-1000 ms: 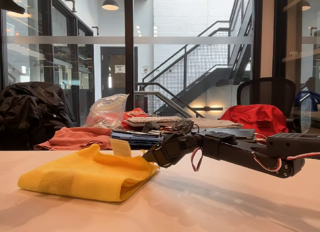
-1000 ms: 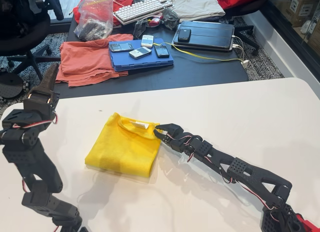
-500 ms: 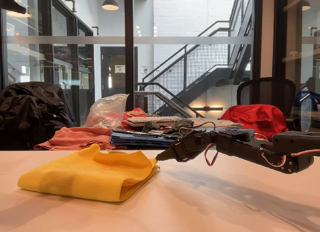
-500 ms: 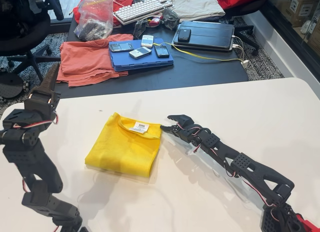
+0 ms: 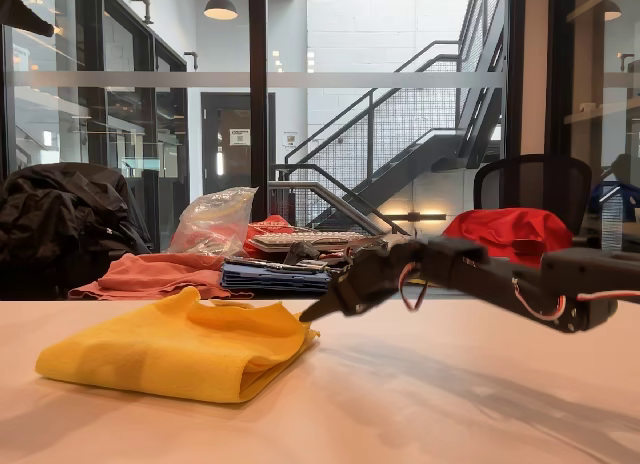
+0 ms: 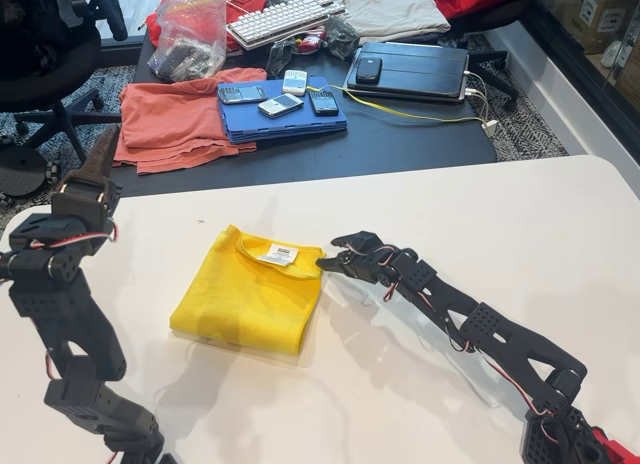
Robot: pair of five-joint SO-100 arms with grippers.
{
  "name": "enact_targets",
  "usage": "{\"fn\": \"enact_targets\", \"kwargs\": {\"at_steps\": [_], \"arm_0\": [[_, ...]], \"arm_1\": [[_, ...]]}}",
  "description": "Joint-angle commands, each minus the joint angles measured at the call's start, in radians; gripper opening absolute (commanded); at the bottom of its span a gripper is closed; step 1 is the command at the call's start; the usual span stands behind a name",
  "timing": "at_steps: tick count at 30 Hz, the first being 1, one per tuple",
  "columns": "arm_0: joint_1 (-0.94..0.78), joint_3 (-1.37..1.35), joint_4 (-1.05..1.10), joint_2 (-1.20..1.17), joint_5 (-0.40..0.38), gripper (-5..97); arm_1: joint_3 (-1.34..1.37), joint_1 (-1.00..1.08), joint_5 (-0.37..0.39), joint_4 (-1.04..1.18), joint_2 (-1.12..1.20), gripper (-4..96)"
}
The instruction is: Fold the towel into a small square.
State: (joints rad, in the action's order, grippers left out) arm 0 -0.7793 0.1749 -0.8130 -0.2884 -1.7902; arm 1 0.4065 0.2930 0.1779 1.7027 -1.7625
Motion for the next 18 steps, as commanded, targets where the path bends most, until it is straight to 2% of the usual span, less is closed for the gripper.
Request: {"fn": "enact_targets", "kwargs": {"at_steps": [1,11,18], "arm_0": [[0.005,0.029,-0.063,-0.072,0.005,22],[-0.029,0.029,-0.100,-0.100,0.003,23],[-0.058,0.029,-0.270,-0.152,0.006,23]], "arm_1": [[-0.005,0.006,0.003,-0.006,-0.005,43.7],[-0.005,-0.002,0.003,-0.005,-0.003,43.7],[-0.005,-0.002,0.003,-0.005,-0.005,43.7]]}}
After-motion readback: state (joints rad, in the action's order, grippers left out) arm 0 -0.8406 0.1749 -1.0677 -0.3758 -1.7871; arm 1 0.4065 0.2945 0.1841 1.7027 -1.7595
